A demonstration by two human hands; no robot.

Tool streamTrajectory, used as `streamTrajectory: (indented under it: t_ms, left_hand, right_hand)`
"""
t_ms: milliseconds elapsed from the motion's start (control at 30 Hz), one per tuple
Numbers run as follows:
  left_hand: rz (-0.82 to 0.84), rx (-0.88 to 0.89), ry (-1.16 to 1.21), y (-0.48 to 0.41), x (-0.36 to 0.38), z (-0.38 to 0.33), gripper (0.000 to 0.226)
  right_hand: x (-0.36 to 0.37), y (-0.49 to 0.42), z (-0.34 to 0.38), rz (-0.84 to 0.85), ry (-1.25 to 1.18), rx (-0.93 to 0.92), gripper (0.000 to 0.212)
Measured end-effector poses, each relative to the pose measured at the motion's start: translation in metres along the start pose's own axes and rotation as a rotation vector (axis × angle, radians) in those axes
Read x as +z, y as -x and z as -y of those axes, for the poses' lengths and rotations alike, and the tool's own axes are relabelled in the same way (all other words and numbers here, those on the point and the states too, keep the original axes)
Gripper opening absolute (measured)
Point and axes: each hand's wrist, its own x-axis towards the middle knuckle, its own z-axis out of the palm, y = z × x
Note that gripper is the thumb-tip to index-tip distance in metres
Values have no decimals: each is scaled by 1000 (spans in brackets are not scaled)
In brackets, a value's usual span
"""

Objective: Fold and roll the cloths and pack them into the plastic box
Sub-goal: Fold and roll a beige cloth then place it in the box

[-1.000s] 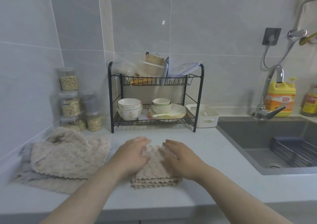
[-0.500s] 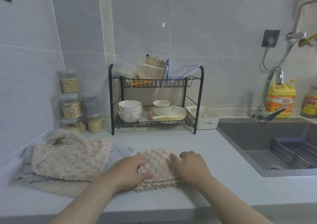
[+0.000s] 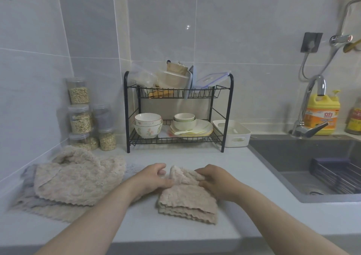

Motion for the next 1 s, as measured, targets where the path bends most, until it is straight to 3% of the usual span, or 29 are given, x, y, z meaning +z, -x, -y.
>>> streamTrajectory:
  t_ms: [133,200,267,367,533,633,733,833,1000]
  left_hand:
    - [137,53,-59,-8,3,-2,31]
    - [86,84,-101,-12,4,1,31]
    - [35,129,-77,-12,5,4,33]
    - [-58,209,-141,-11,6,10,30]
    - [-112,335,-216,-5,7,16,21]
    - [-156,392,-354,1,7,15,27]
    - [-208,432,-450,4,7,19,23]
    - [-214,450,-475,7,6,21,17]
    - [-107,437,-522,12,1,21,28]
  right_hand:
    - [-1,-1,-3,-141,-233,116,45]
    - [-3,2,-10,-159,-334,262,63]
    - [-6,6,-15,-39,-371,329,55]
    - [-8,13,-15,44,-354,308,32]
    - [2,13,-16,-101,-316,148,13]
    - [7,16,-15,-168,-332,58,16]
    - [6,23,-14,-69,-437,35,25]
    - [6,29,-16,-68,-310,9,28]
    - [12,31,-16,-117,-209,11,35]
